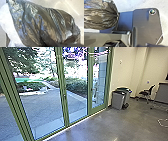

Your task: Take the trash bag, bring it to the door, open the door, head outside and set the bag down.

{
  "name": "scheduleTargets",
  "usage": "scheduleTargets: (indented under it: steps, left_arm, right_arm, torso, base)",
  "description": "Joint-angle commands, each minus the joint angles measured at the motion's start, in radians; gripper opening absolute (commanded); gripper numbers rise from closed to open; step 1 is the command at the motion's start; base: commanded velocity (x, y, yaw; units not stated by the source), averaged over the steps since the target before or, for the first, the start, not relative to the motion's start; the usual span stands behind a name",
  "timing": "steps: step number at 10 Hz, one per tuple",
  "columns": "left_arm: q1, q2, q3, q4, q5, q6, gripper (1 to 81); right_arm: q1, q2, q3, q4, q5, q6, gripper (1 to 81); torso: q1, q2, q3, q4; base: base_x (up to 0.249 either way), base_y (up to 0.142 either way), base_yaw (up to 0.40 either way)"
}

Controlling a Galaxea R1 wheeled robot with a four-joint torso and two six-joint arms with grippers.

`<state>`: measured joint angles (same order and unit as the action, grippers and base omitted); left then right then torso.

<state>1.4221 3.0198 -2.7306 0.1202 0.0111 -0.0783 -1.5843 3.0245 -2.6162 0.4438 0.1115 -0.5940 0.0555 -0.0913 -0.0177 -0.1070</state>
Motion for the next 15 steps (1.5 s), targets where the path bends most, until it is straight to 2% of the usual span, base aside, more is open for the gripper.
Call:
scheduleTargets:
  steps: [1, 15]
  left_arm:
    - [-0.065, 0.001, 0.0, 0.015, 0.033, 0.006, 1.0]
    - [-0.065, 0.01, -0.004, 0.019, 0.033, 0.006, 1.0]
  right_arm:
    - [0.045, 0.013, 0.009, -0.013, -0.065, -0.009, 81.1]
    - [0.043, 0.018, -0.008, -0.013, -0.067, -0.007, 81.1]
  torso:
    - [0.0, 0.0, 0.0, 0.0]
    - [0.0, 0.0, 0.0, 0.0]
  base:
    - [0.131, -0.084, 0.0]
    - [0.131, -0.115, 0.0]
